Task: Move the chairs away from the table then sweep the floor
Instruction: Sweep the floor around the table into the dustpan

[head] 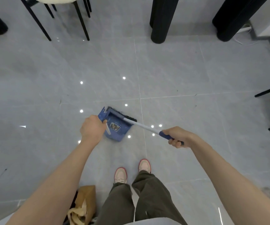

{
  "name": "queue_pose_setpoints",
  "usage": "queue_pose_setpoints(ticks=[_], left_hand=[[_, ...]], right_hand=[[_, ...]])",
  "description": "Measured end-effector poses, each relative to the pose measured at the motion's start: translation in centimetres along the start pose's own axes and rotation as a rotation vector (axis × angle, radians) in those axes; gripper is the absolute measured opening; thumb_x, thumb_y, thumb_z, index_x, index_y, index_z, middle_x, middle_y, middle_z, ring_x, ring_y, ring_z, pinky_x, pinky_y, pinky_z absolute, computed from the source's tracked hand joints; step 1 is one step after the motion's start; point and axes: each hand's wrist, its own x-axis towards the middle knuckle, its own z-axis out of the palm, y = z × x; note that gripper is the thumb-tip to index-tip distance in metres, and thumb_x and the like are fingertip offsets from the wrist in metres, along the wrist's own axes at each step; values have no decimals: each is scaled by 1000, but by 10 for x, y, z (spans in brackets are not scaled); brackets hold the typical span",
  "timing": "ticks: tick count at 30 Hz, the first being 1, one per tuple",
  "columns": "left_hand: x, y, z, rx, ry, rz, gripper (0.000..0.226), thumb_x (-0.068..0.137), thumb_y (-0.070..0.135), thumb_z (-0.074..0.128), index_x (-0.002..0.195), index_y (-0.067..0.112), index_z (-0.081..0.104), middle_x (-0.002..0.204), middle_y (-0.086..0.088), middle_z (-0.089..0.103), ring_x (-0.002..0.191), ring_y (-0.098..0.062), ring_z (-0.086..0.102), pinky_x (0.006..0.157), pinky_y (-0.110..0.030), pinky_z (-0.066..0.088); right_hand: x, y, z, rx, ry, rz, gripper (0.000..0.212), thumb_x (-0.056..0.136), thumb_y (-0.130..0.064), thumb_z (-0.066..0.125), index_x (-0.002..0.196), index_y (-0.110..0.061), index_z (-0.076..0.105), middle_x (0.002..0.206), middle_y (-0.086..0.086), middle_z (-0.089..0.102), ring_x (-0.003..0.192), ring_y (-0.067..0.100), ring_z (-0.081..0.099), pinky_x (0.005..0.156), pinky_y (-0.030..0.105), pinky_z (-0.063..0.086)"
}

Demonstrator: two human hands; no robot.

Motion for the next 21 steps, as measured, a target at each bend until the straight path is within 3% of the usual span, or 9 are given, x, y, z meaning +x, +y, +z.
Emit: queue_pose_setpoints(ticks=[2, 5, 8, 12, 16, 21], left_hand=[[-4, -6, -2, -15, -7, -11, 33, 88, 33, 60, 96, 2, 65, 94, -20, 68, 88, -39, 65, 71, -37, 51], [-9, -19, -10, -8, -24, 33, 30, 88, 33, 60, 88, 3, 65, 89, -19, 69, 84, -37, 65, 65, -32, 45], [-15, -33, -19, 60, -58, 113, 31, 88, 37, 60, 79, 8, 64, 81, -16, 68, 80, -35, 65, 62, -28, 42], [-21, -46, -27, 120, -106, 174, 38, 85, 39, 62, 60, 13, 48, 66, -6, 55, 77, -33, 65, 59, -26, 39], [-26, -48, -32, 191, -137, 229, 31, 84, 38, 62, 72, 11, 55, 74, -8, 61, 73, -28, 61, 60, -26, 41], [-36, -52, -22, 269, -173, 262, 34, 85, 39, 62, 87, 6, 65, 90, -15, 69, 87, -33, 66, 67, -31, 49]], right_hand=[[-22, 8, -5, 51, 4, -13, 33, 95, -25, 49, 119, -5, 57, 61, 3, 34, 31, 6, 19, 31, 13, 15], [-53, 20, 3, 84, 28, -77, 42, 98, -28, 46, 132, -4, 50, 61, 4, 35, 32, 6, 20, 29, 15, 18], [-73, 28, 20, 101, 72, -124, 40, 100, -29, 40, 130, -6, 52, 60, 4, 35, 35, 8, 21, 31, 14, 19], [-76, 35, 44, 82, 154, -178, 34, 102, -26, 32, 128, -17, 52, 62, 5, 33, 41, 10, 22, 33, 15, 18], [-57, 50, 52, -32, 240, -176, 21, 97, -12, 29, 95, -7, 50, 57, 6, 33, 43, 16, 24, 42, 22, 20], [-41, 77, 55, -91, 295, -92, 18, 99, -15, 32, 88, -8, 45, 59, 6, 43, 46, 19, 41, 45, 24, 35]])
